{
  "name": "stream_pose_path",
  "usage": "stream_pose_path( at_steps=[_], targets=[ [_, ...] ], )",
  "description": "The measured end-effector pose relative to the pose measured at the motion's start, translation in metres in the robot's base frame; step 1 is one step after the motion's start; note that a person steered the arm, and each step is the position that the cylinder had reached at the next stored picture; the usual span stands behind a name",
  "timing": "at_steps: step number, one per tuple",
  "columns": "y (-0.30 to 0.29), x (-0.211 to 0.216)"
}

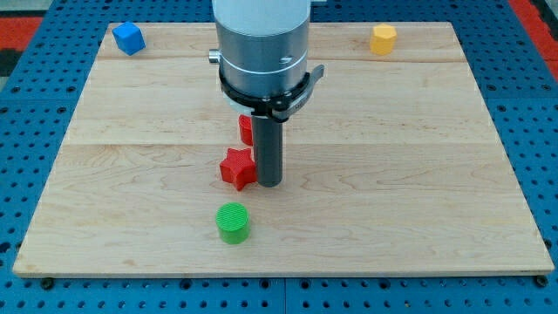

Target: Push the green circle to the right

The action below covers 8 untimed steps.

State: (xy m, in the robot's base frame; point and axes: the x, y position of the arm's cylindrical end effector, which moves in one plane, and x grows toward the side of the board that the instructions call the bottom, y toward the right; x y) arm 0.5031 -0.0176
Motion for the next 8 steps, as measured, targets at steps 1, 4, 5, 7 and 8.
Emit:
stream_pose_path(
  at_steps=[1, 4, 5, 7, 8],
  targets=[
    [0.042, 0.023],
    [0.084, 0.065],
    [0.072, 0.116],
    [-0.147, 0.115],
    [-0.174, 0.097]
  ],
)
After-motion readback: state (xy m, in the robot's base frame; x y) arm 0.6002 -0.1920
